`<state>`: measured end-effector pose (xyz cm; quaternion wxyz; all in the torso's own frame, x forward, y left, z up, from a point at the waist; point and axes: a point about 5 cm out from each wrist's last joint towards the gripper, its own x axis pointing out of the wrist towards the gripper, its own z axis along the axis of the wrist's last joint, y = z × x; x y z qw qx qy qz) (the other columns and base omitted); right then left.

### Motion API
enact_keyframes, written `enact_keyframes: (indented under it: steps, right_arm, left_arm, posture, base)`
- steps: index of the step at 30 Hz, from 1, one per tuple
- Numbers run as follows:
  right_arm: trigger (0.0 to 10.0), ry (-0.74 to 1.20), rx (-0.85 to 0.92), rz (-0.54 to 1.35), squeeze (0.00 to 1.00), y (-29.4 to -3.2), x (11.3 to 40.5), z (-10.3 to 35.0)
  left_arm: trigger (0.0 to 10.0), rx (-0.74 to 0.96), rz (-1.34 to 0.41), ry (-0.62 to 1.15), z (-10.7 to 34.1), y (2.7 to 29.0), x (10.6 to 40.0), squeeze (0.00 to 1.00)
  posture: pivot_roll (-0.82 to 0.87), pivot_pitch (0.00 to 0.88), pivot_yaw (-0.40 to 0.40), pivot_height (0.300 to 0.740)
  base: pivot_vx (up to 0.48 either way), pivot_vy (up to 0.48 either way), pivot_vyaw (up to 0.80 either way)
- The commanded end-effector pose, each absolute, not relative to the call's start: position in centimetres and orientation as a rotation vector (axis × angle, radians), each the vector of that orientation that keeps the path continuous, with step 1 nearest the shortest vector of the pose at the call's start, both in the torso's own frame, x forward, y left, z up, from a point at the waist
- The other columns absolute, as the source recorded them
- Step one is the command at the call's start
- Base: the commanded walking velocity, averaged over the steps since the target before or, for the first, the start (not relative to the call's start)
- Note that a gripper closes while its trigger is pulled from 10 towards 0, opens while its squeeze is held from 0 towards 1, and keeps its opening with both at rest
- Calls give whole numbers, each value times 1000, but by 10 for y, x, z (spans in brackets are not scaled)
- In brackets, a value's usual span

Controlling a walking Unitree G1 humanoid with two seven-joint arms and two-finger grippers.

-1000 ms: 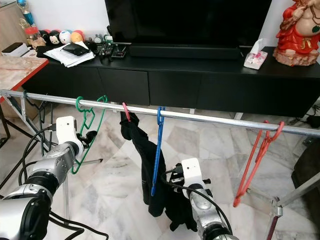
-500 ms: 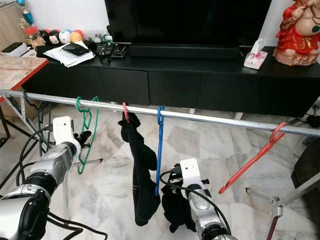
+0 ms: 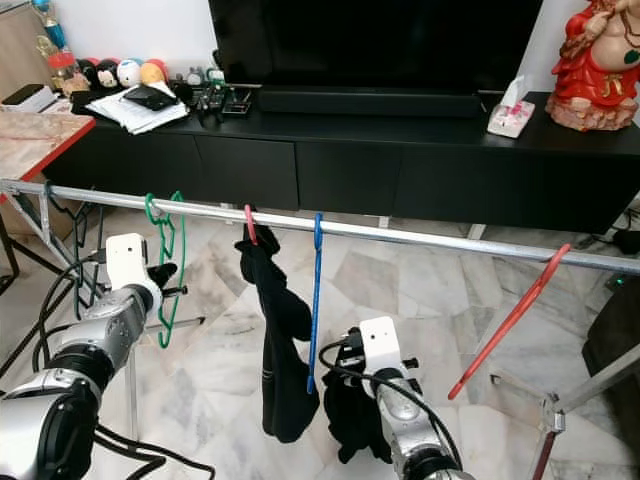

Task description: Hang hanger

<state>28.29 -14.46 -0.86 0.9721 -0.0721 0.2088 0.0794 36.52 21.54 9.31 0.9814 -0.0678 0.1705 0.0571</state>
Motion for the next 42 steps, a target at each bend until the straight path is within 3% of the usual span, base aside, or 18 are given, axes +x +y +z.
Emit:
enact_keyframes:
  steps: [1,7,10,16,17,18,22,23,29,34,42]
  right_arm:
    - [10000,415,-142,164,0,-143,285,-7]
    - [10000,415,-142,169,0,-142,286,-6]
    - [10000,415,-142,170,0,-141,286,-6]
    - [10000,415,-141,168,0,-141,286,-6]
    - [10000,415,-141,169,0,-141,286,-6]
    - [10000,415,-141,170,0,-141,286,-6]
    - [10000,416,-141,170,0,-141,286,-6]
    - [10000,416,-140,170,0,-141,286,-6]
    - [10000,415,-140,173,0,-139,286,-6]
    - [10000,416,-141,176,0,-139,286,-6]
    - [10000,420,-142,172,0,-142,284,-8]
  left_arm:
    - [0,-139,127,343,94,219,365,0]
    - [0,-136,132,342,93,220,364,0]
    - [0,-47,144,333,89,225,360,0]
    - [0,30,106,189,90,226,350,0]
    - [4157,49,84,157,91,225,348,0]
    - [9255,72,78,132,91,224,344,0]
    - [9255,80,81,120,90,224,342,0]
    - [10000,79,86,109,89,225,339,0]
    - [10000,85,88,86,83,226,327,0]
    - [10000,150,23,138,52,218,296,0]
    - [10000,140,57,311,7,220,254,0]
  posture:
    - [-111,8,58,740]
    - [-110,7,56,740]
    - [-110,4,59,740]
    - [-110,2,58,740]
    - [-110,2,58,740]
    - [-102,0,57,740]
    - [-102,0,57,740]
    - [-99,0,57,740]
    - [-101,0,58,740]
    - [-97,0,62,740]
    - [-92,0,62,740]
  base:
    - [0,0,0]
    - [0,0,0]
    - [0,0,0]
    - [0,0,0]
    - [0,0,0]
    - [0,0,0]
    - [0,0,0]
    - [0,0,0]
    - [0,0,0]
    - [0,0,0]
    - [0,0,0]
